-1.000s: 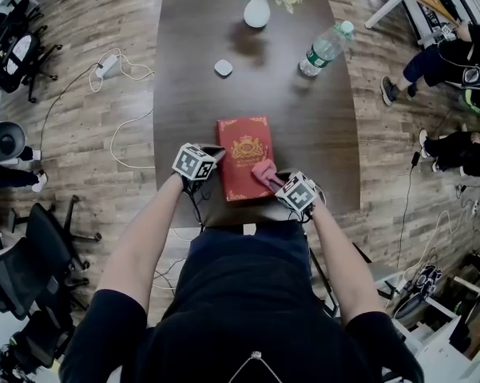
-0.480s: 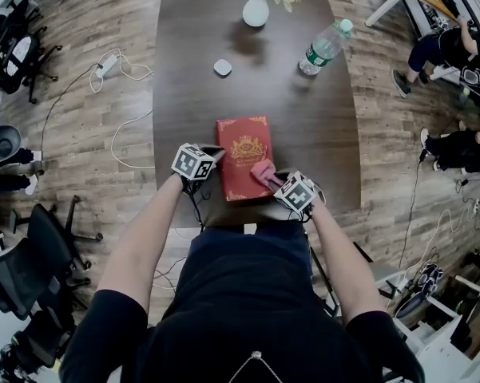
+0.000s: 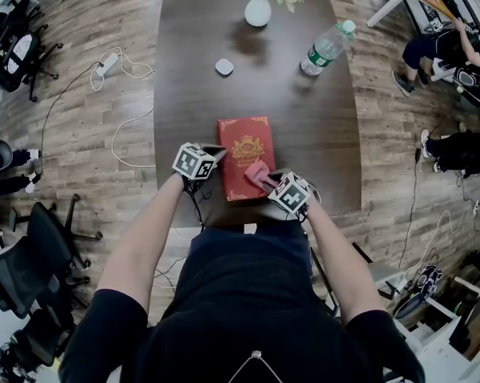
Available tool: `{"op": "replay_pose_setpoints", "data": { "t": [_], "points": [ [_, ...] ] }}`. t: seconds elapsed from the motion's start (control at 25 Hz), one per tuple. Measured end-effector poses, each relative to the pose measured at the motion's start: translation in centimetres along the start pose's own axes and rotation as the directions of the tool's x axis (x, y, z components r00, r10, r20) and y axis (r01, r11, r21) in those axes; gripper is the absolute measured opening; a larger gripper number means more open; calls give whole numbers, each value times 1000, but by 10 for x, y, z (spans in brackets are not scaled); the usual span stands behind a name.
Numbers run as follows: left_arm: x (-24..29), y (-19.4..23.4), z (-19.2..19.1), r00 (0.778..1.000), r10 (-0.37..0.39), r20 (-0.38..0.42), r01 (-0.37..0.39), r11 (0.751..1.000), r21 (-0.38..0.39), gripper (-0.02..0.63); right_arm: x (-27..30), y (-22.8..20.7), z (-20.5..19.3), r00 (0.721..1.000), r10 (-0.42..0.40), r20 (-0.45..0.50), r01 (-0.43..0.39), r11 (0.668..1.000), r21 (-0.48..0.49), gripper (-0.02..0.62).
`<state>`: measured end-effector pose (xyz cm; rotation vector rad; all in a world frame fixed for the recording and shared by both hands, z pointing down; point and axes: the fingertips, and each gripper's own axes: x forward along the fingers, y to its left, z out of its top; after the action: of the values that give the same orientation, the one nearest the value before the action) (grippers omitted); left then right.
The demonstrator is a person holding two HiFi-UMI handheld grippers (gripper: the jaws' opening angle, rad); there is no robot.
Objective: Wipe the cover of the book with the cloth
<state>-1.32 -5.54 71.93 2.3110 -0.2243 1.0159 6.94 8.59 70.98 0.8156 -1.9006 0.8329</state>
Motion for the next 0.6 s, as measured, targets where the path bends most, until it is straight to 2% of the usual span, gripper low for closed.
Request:
{"op": "replay_pose_setpoints", "data": {
  "t": [0.6],
  "points": [
    [0, 0, 0, 1000, -2, 1, 2, 1000, -1, -5, 32, 45, 37, 996, 91, -7, -91, 991, -95, 97]
  ]
}}
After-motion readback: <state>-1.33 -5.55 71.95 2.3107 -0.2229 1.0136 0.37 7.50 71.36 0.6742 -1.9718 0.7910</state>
